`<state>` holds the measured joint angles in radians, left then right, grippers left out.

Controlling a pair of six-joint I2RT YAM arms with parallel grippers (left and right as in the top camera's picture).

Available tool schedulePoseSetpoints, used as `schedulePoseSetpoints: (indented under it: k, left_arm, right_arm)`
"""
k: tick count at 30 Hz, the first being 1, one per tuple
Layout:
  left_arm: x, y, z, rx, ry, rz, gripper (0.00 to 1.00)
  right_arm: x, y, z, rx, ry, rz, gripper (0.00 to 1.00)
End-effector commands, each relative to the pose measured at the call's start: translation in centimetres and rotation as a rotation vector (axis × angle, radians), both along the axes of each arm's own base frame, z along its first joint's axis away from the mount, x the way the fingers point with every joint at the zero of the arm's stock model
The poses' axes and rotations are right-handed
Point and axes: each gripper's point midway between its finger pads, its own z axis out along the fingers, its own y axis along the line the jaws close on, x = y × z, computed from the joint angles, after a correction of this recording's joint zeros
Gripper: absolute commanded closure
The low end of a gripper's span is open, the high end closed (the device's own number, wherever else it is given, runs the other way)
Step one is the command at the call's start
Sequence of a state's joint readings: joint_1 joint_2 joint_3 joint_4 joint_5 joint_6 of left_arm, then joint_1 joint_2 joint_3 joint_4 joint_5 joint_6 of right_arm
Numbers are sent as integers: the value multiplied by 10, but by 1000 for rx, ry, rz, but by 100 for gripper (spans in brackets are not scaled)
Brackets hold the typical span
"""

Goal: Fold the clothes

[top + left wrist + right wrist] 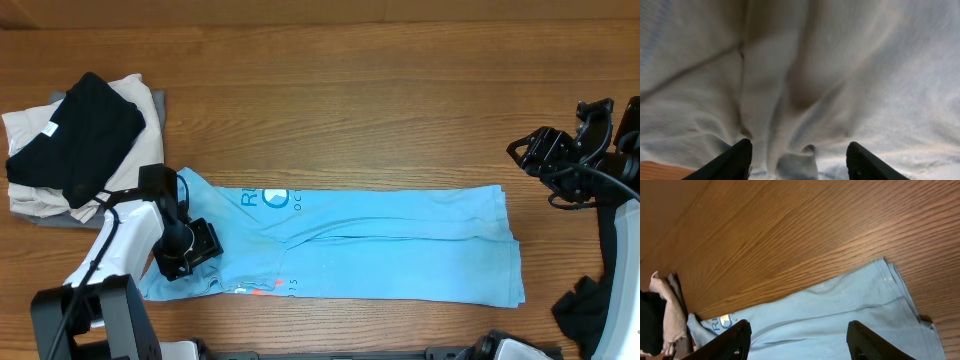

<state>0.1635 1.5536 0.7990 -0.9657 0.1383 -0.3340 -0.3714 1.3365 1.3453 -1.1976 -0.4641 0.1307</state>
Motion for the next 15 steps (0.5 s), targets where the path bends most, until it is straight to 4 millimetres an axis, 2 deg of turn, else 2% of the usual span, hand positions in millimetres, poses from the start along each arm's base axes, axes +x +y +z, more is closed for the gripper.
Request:
schedulePoseSetpoints:
  k: [1, 8, 15]
  left_arm:
    - [-6, -6, -1, -39, 20, -16, 37]
    - [-17, 11, -1, 44, 72, -16, 37]
    - [-21, 25, 0, 33, 78, 53, 36]
  right_arm:
    - [1, 2, 1, -1, -4, 6, 34]
    - [1, 1, 1, -2, -7, 6, 34]
    - [2, 1, 2, -3, -10, 6, 34]
